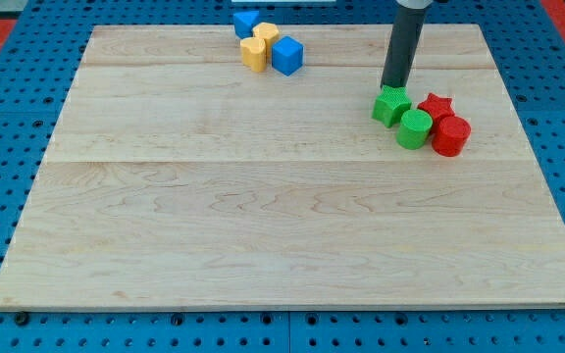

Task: Move your arm to the right of the cube

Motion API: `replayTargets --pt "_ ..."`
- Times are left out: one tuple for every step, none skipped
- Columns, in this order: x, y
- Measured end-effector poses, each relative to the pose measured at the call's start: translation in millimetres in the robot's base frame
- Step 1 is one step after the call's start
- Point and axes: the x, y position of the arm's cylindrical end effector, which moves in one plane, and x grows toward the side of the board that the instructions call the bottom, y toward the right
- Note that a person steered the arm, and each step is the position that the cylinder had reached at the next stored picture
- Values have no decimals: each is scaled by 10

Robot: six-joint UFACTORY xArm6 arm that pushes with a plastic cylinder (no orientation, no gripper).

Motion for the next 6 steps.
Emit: replayTargets --pt "0 5" --pt "-1 5" --pt "-78 -41" --pt "-172 -82" --pt "-319 -82" --pt "-329 -82"
